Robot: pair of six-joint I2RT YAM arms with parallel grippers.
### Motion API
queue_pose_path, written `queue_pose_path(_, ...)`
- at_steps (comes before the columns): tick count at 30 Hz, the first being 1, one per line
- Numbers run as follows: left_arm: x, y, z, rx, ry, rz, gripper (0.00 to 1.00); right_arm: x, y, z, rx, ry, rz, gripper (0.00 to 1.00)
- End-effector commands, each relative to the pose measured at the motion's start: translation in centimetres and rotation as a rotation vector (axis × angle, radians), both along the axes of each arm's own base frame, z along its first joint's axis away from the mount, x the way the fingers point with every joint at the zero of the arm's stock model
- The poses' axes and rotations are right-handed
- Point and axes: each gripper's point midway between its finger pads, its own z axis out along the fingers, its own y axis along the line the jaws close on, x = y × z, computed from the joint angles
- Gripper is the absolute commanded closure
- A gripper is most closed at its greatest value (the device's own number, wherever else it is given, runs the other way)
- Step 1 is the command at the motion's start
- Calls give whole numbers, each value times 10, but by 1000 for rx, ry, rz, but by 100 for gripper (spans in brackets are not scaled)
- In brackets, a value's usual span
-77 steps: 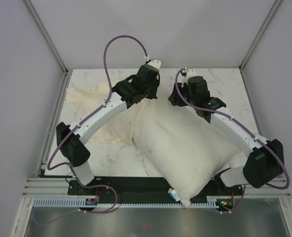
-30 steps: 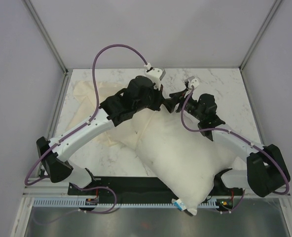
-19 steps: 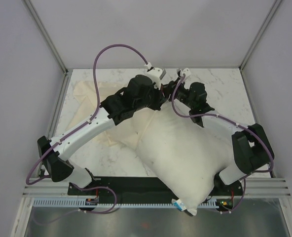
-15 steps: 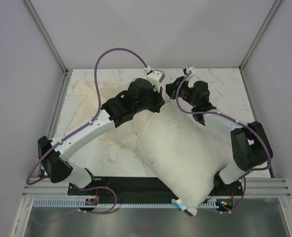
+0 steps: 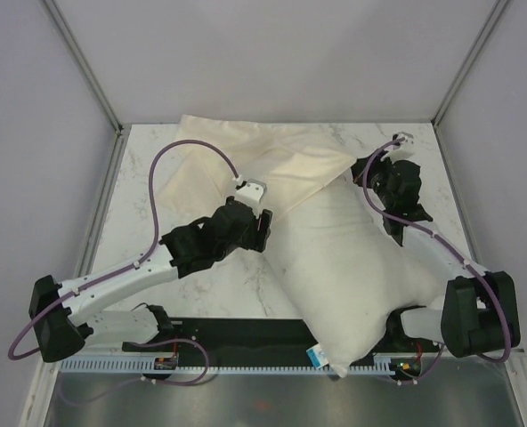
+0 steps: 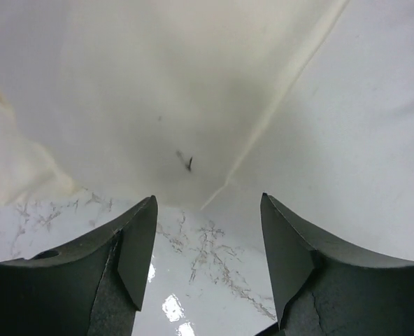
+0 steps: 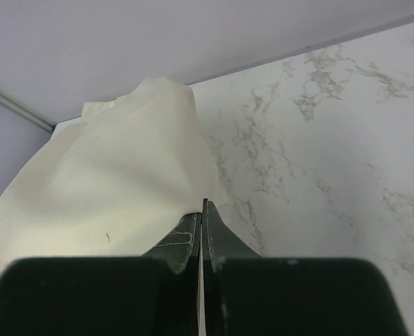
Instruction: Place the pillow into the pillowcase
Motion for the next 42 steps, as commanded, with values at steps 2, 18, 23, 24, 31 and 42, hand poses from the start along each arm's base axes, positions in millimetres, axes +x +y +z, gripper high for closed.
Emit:
queue_pose_path(2,8,26,-4,14,-77,172,32,0,-39,1,23,37,-145,100)
queue_pose_path(18,47,-1,-71,92,-144,212,29,9,-27,-10,39,66,-80,100)
queue_pose_path(23,63,-12,-78,70,-136,225,29,8,-26,-7,45,60,-77,100)
queue_pose_path(24,68,-8,-79,92,-150,257,30,8,-26,-6,46,59,-77,100)
queue_pose_path(31,104,0,-92,180,-160,381,72,7,-26,-4,52,56,-75,100)
queue_pose_path(42,56,-4,-90,135,-90,297,98,-3,-81,-32,75,208,-306,100)
